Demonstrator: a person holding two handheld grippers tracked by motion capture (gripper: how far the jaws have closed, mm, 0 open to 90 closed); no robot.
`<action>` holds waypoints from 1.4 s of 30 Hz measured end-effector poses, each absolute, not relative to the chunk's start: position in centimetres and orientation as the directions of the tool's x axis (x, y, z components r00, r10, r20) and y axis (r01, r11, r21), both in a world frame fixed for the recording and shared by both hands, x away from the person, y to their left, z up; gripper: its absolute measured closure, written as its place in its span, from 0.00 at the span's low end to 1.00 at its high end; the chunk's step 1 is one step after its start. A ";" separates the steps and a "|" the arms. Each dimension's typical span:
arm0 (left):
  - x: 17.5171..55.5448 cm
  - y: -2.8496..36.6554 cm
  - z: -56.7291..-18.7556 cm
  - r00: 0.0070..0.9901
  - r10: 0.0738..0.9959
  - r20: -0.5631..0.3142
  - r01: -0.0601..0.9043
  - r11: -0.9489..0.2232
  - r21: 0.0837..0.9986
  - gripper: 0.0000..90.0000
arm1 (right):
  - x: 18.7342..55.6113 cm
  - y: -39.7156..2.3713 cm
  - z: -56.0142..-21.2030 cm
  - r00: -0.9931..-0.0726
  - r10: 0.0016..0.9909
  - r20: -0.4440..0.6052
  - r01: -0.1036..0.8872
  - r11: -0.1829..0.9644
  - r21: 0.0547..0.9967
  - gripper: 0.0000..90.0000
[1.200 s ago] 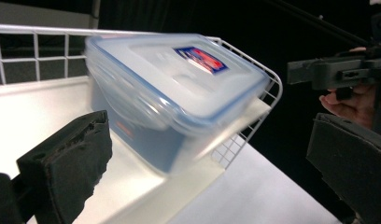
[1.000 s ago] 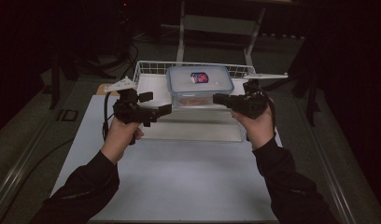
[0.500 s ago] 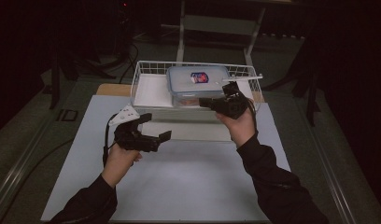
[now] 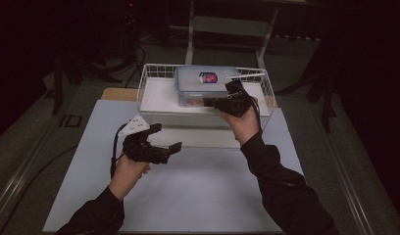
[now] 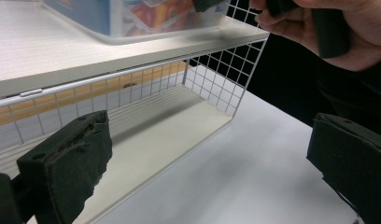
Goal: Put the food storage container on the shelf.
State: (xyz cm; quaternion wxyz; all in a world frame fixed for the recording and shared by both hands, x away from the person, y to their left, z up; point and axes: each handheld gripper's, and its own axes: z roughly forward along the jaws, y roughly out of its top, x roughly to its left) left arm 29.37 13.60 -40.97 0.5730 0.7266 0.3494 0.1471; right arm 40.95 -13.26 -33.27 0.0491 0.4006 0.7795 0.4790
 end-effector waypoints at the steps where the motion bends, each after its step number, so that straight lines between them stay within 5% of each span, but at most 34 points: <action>1: 29.3 13.6 -40.9 0.715 0.674 -0.186 0.336 -0.098 0.937 0.00 | 41.0 -13.2 -33.3 -0.676 0.668 0.312 0.583 0.225 0.781 1.00; 6: 28.8 13.8 -40.6 0.728 0.660 -0.185 0.325 -0.095 0.941 0.00 | 39.4 -13.3 -33.1 -0.707 0.641 0.300 0.555 0.240 0.796 0.90; 15: 27.5 14.0 -40.4 0.734 0.659 -0.165 0.297 -0.094 0.950 0.00 | 34.8 -14.9 -33.8 -0.798 0.564 0.214 0.410 0.248 0.878 0.29; 18: 27.2 13.8 -40.4 0.740 0.655 -0.152 0.286 -0.101 0.953 0.00 | 33.7 -15.6 -34.6 -0.818 0.530 0.223 0.390 0.227 0.892 0.16; 42: 25.3 12.9 -44.9 0.815 0.561 -0.144 0.291 -0.181 0.940 0.00 | 28.8 -20.8 -42.4 -0.818 0.552 0.163 0.339 0.232 0.912 0.16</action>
